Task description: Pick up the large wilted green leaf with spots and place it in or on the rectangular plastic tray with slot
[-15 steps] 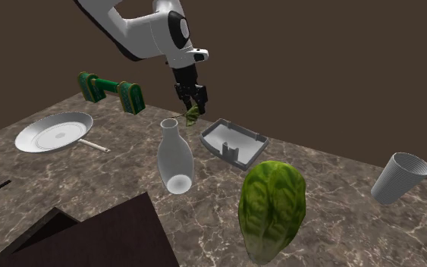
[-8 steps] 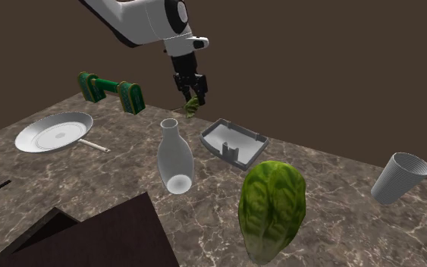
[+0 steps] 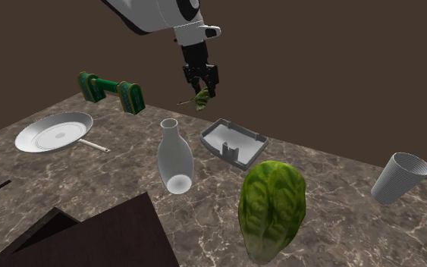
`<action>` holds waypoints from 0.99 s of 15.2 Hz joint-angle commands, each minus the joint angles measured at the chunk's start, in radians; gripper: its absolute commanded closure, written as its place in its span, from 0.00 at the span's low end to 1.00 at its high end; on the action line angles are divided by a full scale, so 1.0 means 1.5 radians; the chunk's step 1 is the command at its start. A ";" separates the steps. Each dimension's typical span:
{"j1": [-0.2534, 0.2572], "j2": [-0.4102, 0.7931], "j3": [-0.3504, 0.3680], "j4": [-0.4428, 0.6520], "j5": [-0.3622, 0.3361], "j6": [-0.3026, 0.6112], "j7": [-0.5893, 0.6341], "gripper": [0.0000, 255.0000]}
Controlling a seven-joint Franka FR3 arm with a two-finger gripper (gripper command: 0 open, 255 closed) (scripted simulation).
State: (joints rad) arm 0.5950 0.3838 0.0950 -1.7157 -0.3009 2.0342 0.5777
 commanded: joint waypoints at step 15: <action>-0.076 0.080 -0.035 0.098 0.007 0.011 -0.116 1.00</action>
State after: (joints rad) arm 0.4808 0.4966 0.0429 -1.5657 -0.2891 2.0387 0.4019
